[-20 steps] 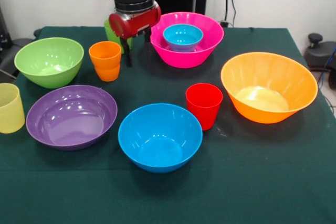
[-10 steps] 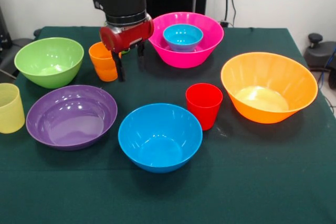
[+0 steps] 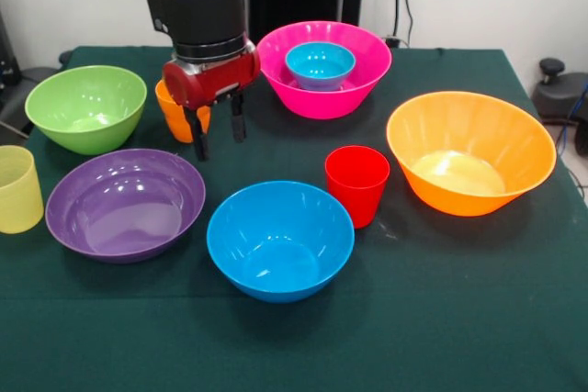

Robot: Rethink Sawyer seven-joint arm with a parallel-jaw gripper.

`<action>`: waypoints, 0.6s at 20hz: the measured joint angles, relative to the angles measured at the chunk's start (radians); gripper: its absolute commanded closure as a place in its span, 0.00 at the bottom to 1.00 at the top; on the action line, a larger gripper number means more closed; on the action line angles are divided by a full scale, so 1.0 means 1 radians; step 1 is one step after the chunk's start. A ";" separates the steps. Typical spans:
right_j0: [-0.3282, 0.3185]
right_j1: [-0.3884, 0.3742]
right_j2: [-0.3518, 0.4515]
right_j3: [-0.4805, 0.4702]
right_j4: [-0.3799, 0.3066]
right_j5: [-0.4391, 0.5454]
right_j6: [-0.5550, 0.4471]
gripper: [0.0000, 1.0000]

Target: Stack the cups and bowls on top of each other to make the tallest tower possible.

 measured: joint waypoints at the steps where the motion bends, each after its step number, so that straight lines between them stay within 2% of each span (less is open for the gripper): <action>1: -0.001 0.005 0.001 -0.004 -0.001 0.000 -0.019 0.00; 12: -0.002 0.032 0.001 -0.045 -0.019 0.000 -0.203 0.00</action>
